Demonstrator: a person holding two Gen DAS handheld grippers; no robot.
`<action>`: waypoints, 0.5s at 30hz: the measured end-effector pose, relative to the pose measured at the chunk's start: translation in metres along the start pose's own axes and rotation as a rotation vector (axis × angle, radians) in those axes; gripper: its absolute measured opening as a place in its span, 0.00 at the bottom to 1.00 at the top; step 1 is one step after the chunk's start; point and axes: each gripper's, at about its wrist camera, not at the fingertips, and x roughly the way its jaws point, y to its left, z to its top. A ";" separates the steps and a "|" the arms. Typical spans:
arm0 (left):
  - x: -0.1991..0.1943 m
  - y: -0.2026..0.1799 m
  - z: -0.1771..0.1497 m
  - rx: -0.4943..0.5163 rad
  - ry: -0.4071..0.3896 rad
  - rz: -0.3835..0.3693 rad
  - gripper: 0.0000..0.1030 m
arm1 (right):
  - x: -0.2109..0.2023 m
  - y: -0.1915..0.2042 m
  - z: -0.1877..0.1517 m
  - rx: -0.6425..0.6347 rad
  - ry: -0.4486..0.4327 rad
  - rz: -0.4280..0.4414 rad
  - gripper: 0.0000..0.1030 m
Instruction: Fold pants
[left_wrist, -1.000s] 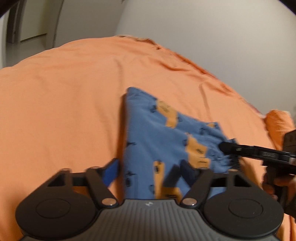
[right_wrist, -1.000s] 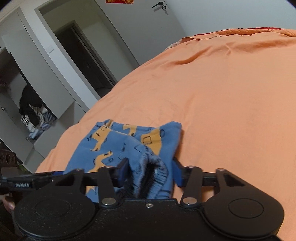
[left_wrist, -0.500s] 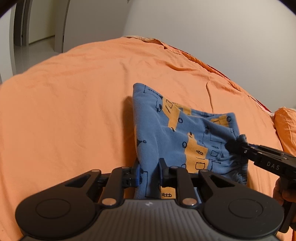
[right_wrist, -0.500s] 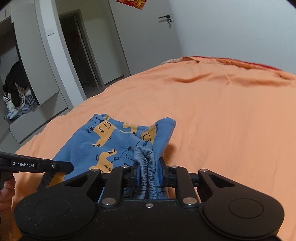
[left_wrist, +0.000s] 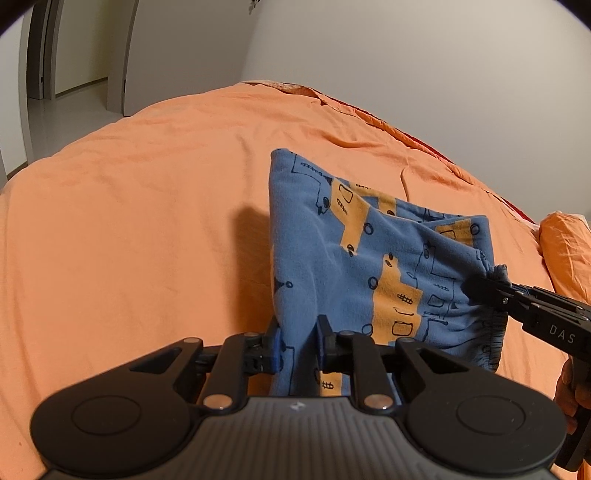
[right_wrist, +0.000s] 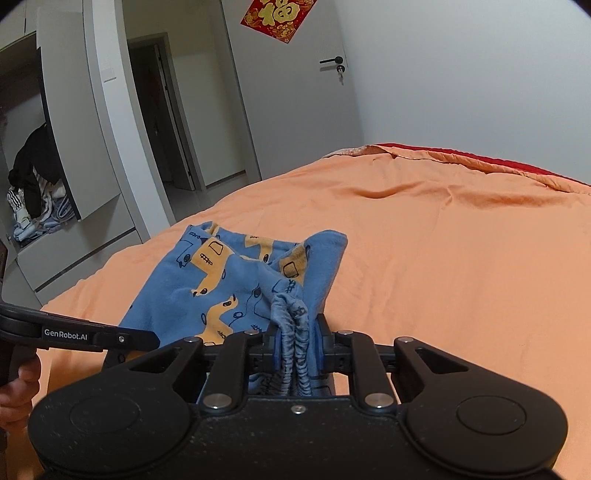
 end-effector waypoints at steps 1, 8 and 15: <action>0.001 0.000 0.000 0.000 0.002 0.000 0.19 | -0.001 0.002 -0.001 -0.008 0.001 -0.004 0.17; 0.005 0.004 0.015 -0.014 0.012 -0.005 0.18 | 0.006 0.003 0.003 -0.045 0.007 -0.006 0.16; 0.014 0.018 0.071 -0.077 -0.047 -0.001 0.18 | 0.023 -0.002 0.046 -0.080 -0.046 0.050 0.16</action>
